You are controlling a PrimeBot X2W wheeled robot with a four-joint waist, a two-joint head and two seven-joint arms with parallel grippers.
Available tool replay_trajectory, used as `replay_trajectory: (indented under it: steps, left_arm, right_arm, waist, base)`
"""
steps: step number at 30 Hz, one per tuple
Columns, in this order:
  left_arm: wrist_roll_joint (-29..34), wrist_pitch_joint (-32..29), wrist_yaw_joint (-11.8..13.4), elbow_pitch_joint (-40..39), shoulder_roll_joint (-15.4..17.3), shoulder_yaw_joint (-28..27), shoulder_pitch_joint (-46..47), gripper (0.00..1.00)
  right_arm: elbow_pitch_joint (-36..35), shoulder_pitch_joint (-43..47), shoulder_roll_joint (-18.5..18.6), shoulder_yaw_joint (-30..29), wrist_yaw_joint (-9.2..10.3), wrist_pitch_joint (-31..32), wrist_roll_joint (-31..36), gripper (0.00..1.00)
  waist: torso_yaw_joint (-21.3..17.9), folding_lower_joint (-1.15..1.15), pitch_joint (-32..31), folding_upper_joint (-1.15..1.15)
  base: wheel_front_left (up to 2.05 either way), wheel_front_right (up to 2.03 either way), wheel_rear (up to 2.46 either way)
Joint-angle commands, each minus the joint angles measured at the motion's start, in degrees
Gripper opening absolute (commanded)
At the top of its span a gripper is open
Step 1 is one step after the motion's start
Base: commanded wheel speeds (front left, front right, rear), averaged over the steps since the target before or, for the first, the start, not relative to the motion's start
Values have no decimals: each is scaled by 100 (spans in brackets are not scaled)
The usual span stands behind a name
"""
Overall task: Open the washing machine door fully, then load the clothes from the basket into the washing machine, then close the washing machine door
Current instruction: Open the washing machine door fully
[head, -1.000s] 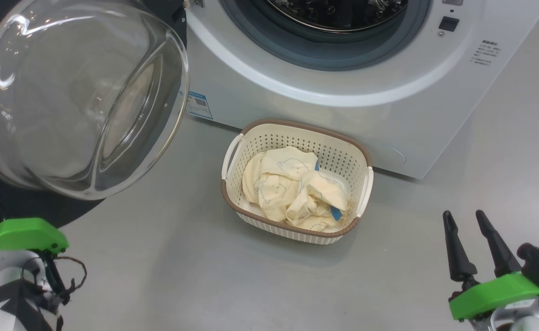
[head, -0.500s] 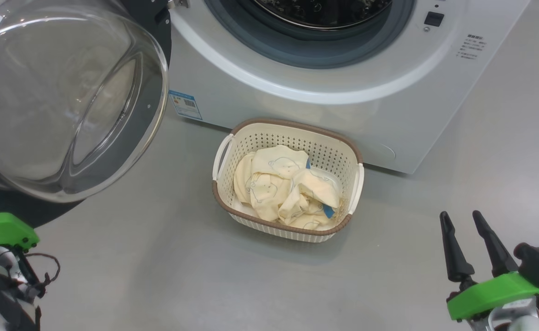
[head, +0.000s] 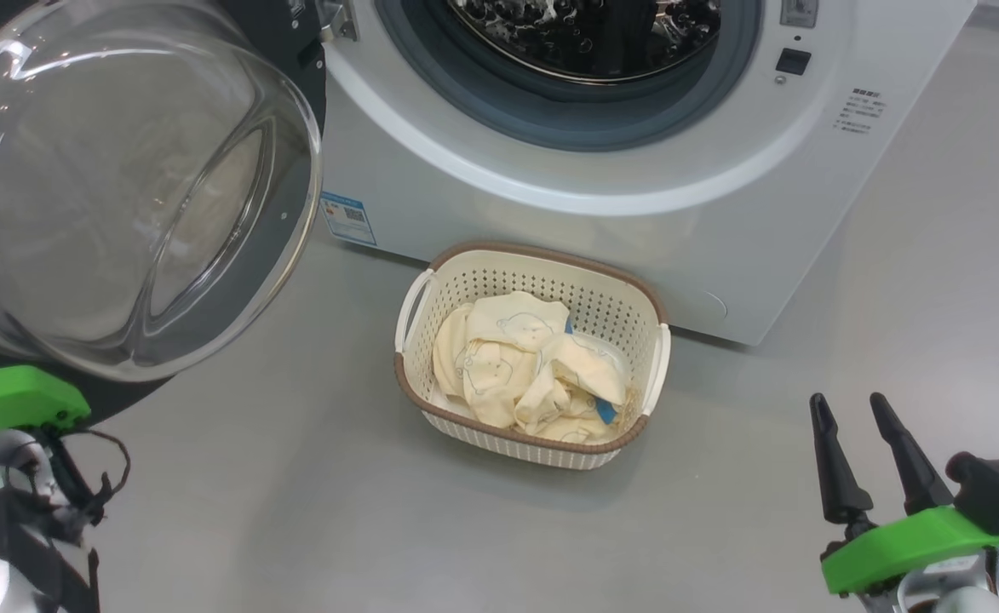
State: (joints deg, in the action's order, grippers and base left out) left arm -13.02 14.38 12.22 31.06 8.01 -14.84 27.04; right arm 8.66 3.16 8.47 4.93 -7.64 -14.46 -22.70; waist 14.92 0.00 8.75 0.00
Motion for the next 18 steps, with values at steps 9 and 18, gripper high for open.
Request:
replay_trajectory:
  steps: [9,18]
  left_arm:
    - [177,62,-358,-1670,-166,101,-595,100]
    - [341,-15,-701,-2588,-336,861,-1131,100]
  right_arm:
    - [-152,-102,-89,75,15,-54,-19,100]
    - [-183,-74,-158,61,15,-54,19,100]
  waist:
    - [-73,0,-297,0]
    - [-397,0,-476,0]
  base:
    - [0,0,0]
    - [0,0,0]
